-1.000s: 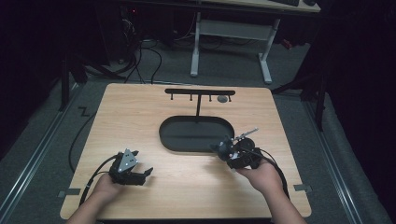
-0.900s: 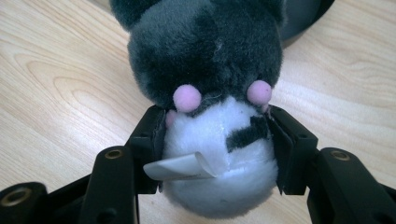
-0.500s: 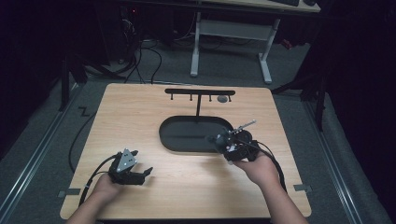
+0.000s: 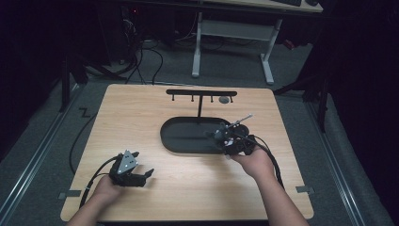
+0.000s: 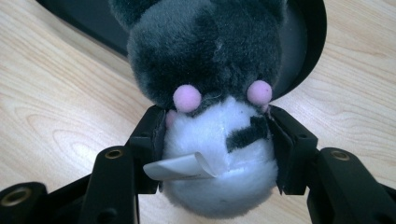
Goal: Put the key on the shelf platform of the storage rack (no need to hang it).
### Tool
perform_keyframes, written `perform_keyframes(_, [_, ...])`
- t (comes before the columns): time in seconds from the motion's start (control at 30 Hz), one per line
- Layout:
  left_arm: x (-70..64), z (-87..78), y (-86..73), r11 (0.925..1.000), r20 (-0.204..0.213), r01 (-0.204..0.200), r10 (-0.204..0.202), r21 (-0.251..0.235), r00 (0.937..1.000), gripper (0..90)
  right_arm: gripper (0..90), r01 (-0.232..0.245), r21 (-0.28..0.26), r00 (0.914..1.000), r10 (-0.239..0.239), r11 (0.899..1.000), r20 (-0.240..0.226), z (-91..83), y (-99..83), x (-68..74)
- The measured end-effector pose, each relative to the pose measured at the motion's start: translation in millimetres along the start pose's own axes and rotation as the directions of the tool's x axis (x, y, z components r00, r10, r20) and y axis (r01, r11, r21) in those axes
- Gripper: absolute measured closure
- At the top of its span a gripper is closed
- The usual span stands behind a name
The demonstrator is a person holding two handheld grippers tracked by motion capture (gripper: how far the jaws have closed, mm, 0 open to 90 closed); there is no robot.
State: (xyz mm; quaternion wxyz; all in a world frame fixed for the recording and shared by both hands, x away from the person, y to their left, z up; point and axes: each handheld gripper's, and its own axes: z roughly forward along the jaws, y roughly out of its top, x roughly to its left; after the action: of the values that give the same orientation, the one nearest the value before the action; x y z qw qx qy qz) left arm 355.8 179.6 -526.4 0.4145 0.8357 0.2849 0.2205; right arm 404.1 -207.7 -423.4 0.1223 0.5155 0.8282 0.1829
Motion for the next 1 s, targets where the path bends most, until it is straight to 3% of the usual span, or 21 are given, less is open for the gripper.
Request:
perform_keyframes(0.33, [0.1, 0.0, 0.0, 1.0000, 0.000, 0.001, -0.001, 0.001, 1.0000, 15.4, 46.0, -0.016, -0.011, 0.9999, 0.016, 1.000, -0.005, 4.1, 12.5, -2.0])
perform_keyframes(0.73, [0.7, 0.0, 0.0, 1.0000, 0.004, 0.006, -0.006, 0.001, 1.0000, 15.4, 46.0, -0.023, -0.003, 0.9995, 0.023, 1.000, 0.022, 15.6, 31.7, -5.2])
perform_keyframes(1.0, [1.1, 0.1, -0.1, 0.9999, 0.003, 0.010, -0.010, -0.001, 0.9999, 15.4, 46.0, -0.062, -0.007, 0.9979, 0.062, 0.998, 0.017, 29.5, 41.0, -11.0])
